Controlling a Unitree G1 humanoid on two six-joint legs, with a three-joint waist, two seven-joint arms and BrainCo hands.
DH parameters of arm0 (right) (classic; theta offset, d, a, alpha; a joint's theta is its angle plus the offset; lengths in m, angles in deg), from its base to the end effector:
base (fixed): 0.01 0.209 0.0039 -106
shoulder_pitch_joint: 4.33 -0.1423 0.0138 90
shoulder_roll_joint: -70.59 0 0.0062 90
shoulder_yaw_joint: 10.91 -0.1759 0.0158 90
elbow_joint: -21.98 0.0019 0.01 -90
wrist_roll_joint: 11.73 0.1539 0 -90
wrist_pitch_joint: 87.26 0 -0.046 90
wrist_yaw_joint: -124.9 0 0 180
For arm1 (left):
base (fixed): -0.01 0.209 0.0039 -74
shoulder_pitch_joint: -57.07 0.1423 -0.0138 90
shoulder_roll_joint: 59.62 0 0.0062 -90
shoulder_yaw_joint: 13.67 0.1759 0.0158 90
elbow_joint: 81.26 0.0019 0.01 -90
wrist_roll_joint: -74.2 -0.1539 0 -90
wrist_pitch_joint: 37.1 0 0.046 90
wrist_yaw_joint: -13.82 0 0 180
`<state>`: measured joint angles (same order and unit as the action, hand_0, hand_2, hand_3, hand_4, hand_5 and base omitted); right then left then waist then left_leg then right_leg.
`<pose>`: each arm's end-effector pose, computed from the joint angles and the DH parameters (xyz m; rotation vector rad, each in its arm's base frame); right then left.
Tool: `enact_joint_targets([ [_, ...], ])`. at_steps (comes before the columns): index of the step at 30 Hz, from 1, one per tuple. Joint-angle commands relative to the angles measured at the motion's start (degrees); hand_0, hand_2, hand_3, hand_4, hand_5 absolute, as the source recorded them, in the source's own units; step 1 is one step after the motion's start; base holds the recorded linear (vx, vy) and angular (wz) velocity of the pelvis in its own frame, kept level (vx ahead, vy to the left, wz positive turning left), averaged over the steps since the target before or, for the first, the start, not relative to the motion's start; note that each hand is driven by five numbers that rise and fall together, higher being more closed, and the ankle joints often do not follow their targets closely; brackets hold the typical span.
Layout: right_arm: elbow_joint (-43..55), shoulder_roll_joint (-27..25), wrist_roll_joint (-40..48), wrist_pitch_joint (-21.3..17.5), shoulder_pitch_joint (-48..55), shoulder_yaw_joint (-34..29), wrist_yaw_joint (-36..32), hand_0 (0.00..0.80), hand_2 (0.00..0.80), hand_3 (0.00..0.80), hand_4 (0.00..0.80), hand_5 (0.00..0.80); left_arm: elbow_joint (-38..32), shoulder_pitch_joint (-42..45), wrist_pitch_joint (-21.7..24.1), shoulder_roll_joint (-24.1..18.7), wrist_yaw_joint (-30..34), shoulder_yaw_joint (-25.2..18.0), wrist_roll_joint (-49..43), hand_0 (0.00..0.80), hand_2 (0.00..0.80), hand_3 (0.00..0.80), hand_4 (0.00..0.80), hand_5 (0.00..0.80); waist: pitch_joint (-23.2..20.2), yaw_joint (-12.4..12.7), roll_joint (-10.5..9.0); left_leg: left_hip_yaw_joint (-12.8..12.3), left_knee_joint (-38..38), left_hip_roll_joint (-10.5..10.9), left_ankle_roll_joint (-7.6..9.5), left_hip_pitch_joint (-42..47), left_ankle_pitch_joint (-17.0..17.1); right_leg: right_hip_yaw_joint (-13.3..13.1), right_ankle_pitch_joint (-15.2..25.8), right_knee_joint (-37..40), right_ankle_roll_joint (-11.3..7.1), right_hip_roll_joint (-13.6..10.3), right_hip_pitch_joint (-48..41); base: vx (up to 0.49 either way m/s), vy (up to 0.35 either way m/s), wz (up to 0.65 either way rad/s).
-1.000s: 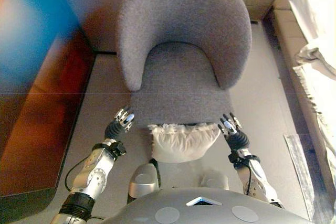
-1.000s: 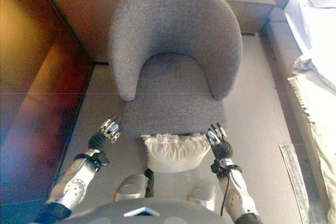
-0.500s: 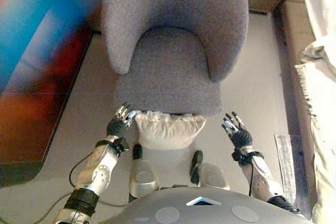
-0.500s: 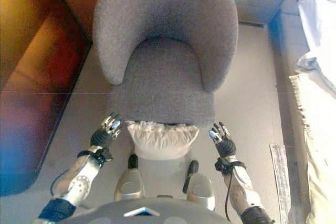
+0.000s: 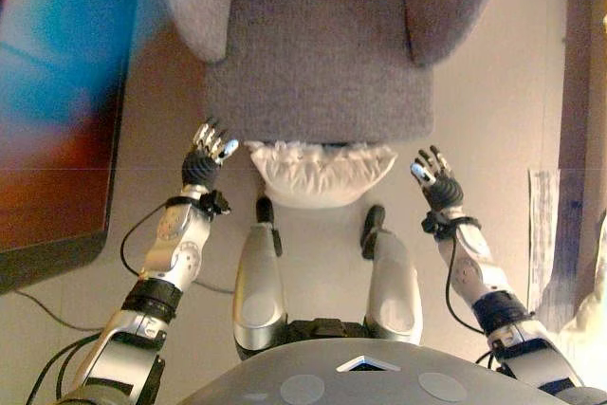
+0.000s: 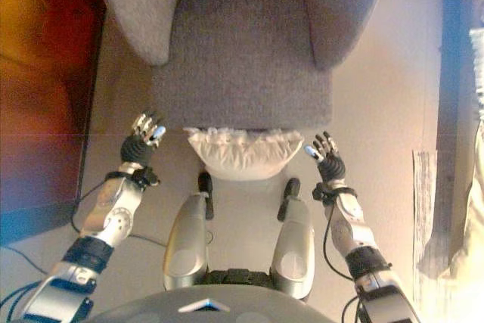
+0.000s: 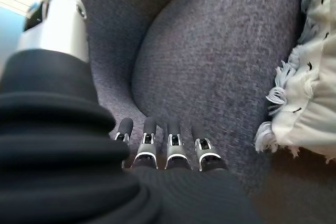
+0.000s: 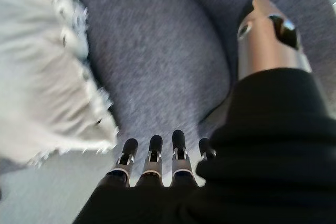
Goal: Pick up the cushion and take it to the sofa
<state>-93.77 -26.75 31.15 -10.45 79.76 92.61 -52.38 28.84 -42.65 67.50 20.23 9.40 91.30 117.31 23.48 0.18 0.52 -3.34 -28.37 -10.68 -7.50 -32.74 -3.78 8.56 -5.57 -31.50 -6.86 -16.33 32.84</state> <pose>0.2222 -0.2116 0.0006 0.2660 0.1861 -0.0867 0.2426 0.2059 0.0342 -0.2385 0.0341 0.0270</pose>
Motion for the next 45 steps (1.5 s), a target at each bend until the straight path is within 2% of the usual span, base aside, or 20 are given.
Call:
enact_joint_targets([
  [1,5.98,-2.23,-6.12,-4.41,0.31,-0.98,0.26,0.000,0.000,0.000,0.000,0.000,0.12,-2.23,4.19,-0.04,-3.03,0.95,-4.27,0.000,0.000,0.000,0.000,0.000,0.12,-1.29,-0.22,0.96,-4.31,-3.21,-0.70,-5.27,0.00,-3.03,1.65,-1.62,-2.63,-3.71,1.79,-0.092,0.047,0.24],
  [5,11.08,-4.37,-13.60,-4.06,-2.05,0.10,2.66,0.000,0.000,0.000,0.000,0.000,0.55,-4.51,4.65,0.37,-4.37,0.47,-4.60,0.000,0.000,0.000,0.000,0.000,1.11,-1.60,0.62,2.18,-8.20,-2.65,-0.30,-10.28,-1.47,-5.39,0.45,-6.49,-2.33,-3.30,7.63,-0.048,0.058,0.13],
  [8,12.32,-5.16,-14.63,-1.52,-4.99,0.50,5.37,0.000,0.000,0.000,0.000,0.000,0.68,-5.21,5.05,0.39,-4.79,-0.56,-5.08,0.000,0.000,0.000,0.000,0.000,1.67,-1.41,1.16,3.32,-9.92,-2.45,-0.36,-13.04,-1.82,-6.47,-0.17,-9.31,-1.98,-2.82,11.26,-0.026,0.089,0.03],
  [10,11.94,-4.89,-14.41,-0.71,-6.61,0.36,6.85,0.000,0.000,0.000,0.000,0.000,0.68,-5.48,5.28,0.44,-5.77,-0.74,-6.71,0.000,0.000,0.000,0.000,0.000,1.98,-1.15,1.39,3.64,-10.80,-2.36,-0.17,-14.70,-1.90,-6.52,-0.70,-11.34,-1.64,-2.58,13.37,0.011,0.074,0.01],
  [11,11.57,-4.72,-13.94,-0.43,-7.37,0.24,7.19,0.000,0.000,0.000,0.000,0.000,1.01,-5.86,5.49,0.53,-6.01,-0.69,-7.15,0.000,0.000,0.000,0.000,0.000,2.37,-1.00,1.53,3.80,-12.26,-2.49,-0.42,-15.22,-3.67,-6.61,-2.72,-13.70,-1.81,-2.63,14.16,0.048,0.056,0.02],
  [13,10.97,-4.65,-14.96,0.48,-8.87,-0.04,7.92,0.000,0.000,0.000,0.000,0.000,1.67,-7.01,5.43,0.62,-6.55,-0.63,-7.19,0.000,0.000,0.000,0.000,0.000,2.75,-0.88,1.83,3.72,-13.21,-2.33,-0.14,-16.87,-3.59,-6.58,-3.10,-15.60,-1.54,-2.74,15.96,0.010,0.056,0.04],
  [16,9.97,-5.07,-19.06,2.37,-12.10,0.36,9.95,0.000,0.000,0.000,0.000,0.000,3.72,-9.67,5.22,1.05,-7.46,-0.27,-6.56,0.000,0.000,0.000,0.000,0.000,3.14,-1.00,2.13,3.54,-15.76,-1.96,0.18,-19.83,-3.87,-6.77,-3.44,-18.72,-1.26,-2.84,19.02,-0.008,0.055,0.05],
  [19,8.28,-5.51,-23.41,5.44,-16.92,1.21,16.80,0.000,0.000,0.000,0.000,0.000,5.86,-12.53,4.33,1.63,-8.57,-0.11,-7.47,0.000,0.000,0.000,0.000,0.000,3.21,-0.97,2.19,3.70,-18.61,-1.52,0.46,-22.89,-4.40,-6.93,-3.58,-21.56,-1.03,-2.88,22.23,-0.004,0.047,0.06],
  [21,7.53,-5.73,-25.05,6.12,-18.62,1.42,19.92,0.000,0.000,0.000,0.000,0.000,6.81,-13.47,4.31,1.92,-9.15,0.17,-8.29,0.000,0.000,0.000,0.000,0.000,3.40,-1.02,2.30,3.80,-20.15,-1.36,0.78,-24.23,-4.85,-7.18,-3.76,-23.21,-0.86,-2.78,23.78,-0.005,0.039,-0.01],
  [29,5.88,-6.41,-32.41,9.30,-23.99,2.42,24.65,0.000,0.000,0.000,0.000,0.000,11.02,-17.48,5.36,3.53,-10.60,0.38,-7.13,0.000,0.000,0.000,0.000,0.000,4.15,-1.62,2.60,3.75,-25.19,-0.55,1.45,-28.84,-6.38,-8.41,-3.86,-27.10,-0.69,-2.20,28.60,-0.011,0.035,0.00],
  [32,5.26,-6.14,-30.87,9.28,-24.82,2.07,28.55,0.000,0.000,0.000,0.000,0.000,11.31,-18.03,5.79,3.98,-9.93,0.16,-7.41,0.000,0.000,0.000,0.000,0.000,4.40,-1.82,2.71,3.59,-26.41,-0.42,1.66,-30.17,-6.97,-8.91,-3.87,-28.05,-0.73,-1.98,30.09,-0.016,0.016,-0.01],
  [34,5.66,-5.71,-29.38,7.95,-23.64,0.59,29.93,0.000,0.000,0.000,0.000,0.000,11.14,-17.83,6.42,4.13,-9.45,0.27,-7.85,0.000,0.000,0.000,0.000,0.000,4.77,-2.14,2.73,3.46,-26.54,-0.38,1.86,-30.65,-7.19,-9.09,-3.81,-28.09,-0.77,-1.68,30.53,-0.036,0.023,0.01],
  [36,6.67,-5.52,-28.23,7.35,-22.04,-0.72,29.26,0.000,0.000,0.000,0.000,0.000,10.53,-17.40,6.49,4.11,-9.19,0.15,-7.83,0.000,0.000,0.000,0.000,0.000,5.04,-2.37,2.72,3.35,-26.85,-0.32,2.00,-31.12,-7.33,-9.22,-3.67,-28.21,-0.81,-1.47,31.05,-0.035,0.029,0.00],
  [41,9.81,-5.13,-22.14,4.56,-15.89,-3.42,19.45,0.000,0.000,0.000,0.000,0.000,10.41,-15.91,7.01,3.99,-8.26,-1.52,-5.51,0.000,0.000,0.000,0.000,0.000,6.11,-3.57,2.24,3.02,-28.19,-0.41,2.50,-33.07,-7.64,-9.65,-3.00,-28.74,-1.00,-0.82,33.17,-0.041,0.026,-0.03],
  [45,9.50,-4.86,-19.10,2.89,-12.57,-3.36,15.12,0.000,0.000,0.000,0.000,0.000,11.96,-14.98,7.77,4.00,-8.44,-2.73,-4.24,0.000,0.000,0.000,0.000,0.000,6.29,-4.13,1.80,2.92,-28.43,-0.68,2.44,-34.29,-7.44,-9.77,-2.38,-28.61,-1.12,-0.60,34.51,-0.023,0.006,-0.08],
])
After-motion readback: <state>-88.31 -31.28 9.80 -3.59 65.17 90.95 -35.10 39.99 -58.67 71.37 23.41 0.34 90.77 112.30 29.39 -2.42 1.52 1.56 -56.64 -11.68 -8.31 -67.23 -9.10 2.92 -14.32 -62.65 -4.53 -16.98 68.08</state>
